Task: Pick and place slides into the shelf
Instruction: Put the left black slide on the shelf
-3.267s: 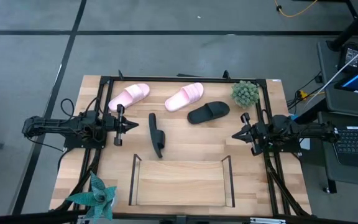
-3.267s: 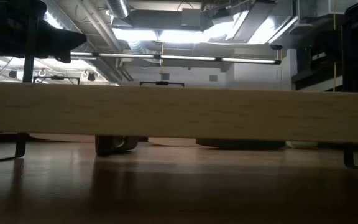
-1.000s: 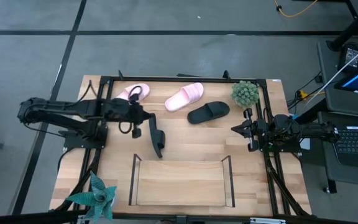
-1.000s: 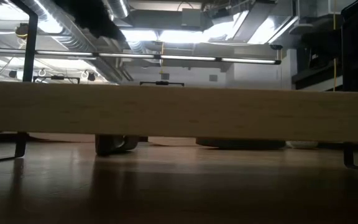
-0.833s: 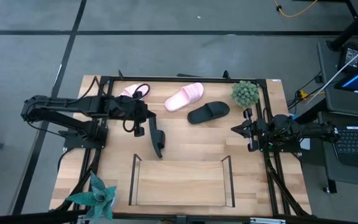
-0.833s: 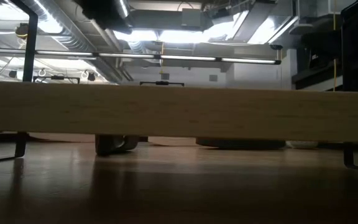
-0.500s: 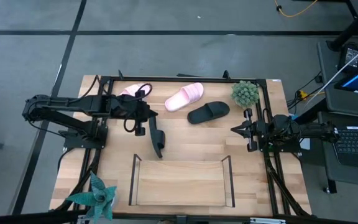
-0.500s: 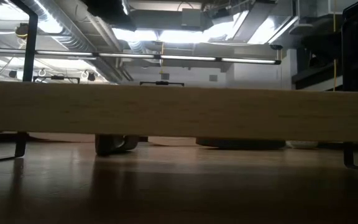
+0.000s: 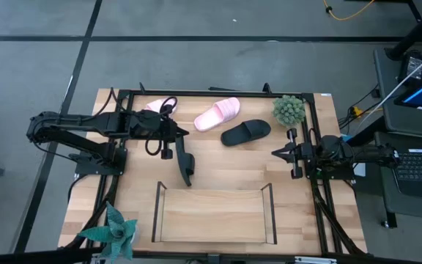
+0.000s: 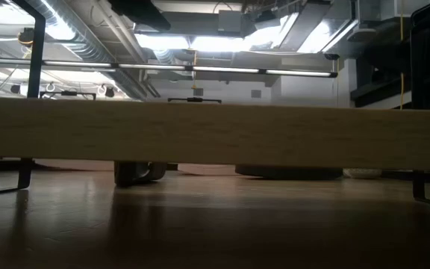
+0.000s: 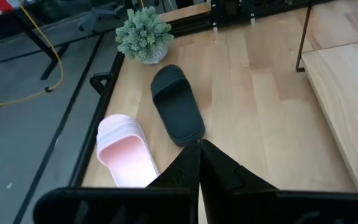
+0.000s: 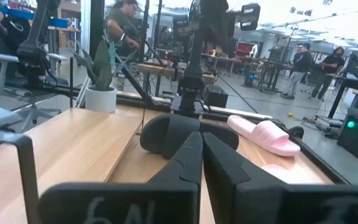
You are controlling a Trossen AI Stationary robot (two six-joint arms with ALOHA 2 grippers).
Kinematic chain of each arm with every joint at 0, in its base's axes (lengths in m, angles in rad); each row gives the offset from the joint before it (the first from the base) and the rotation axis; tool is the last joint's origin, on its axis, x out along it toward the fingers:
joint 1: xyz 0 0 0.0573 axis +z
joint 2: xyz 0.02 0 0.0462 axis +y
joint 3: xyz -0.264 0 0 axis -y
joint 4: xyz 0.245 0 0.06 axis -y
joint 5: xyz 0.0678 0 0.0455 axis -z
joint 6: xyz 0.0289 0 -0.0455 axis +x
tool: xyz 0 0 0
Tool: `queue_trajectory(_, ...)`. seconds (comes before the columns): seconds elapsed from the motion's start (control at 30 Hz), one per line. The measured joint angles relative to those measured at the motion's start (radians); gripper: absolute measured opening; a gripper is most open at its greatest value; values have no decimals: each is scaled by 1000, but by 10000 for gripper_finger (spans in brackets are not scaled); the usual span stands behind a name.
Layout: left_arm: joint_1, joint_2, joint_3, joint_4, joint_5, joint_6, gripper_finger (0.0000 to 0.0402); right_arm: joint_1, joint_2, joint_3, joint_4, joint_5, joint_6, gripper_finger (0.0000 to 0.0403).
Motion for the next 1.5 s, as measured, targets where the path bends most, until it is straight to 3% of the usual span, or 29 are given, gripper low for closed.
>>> queue_trajectory(0.63, -81, 62, 12, -37, 36, 44, 0, 0, 2, 0, -2, 12, 125, 17)
queue_trajectory(0.73, -73, 111, 59, -49, 36, 30, 0, 0, 2, 0, -2, 44, 123, 17)
queue_trajectory(1.07, -29, 327, 305, -317, 3, -31, 0, 0, 2, 0, -5, 53, 97, 17)
queue_trajectory(1.3, -80, 453, 476, -473, 4, -25, 0, 0, 2, 0, -14, 53, 68, 17)
queue_trajectory(1.5, -136, 517, 549, -544, 4, -31, 0, 0, 2, 0, -14, 55, 43, 17)
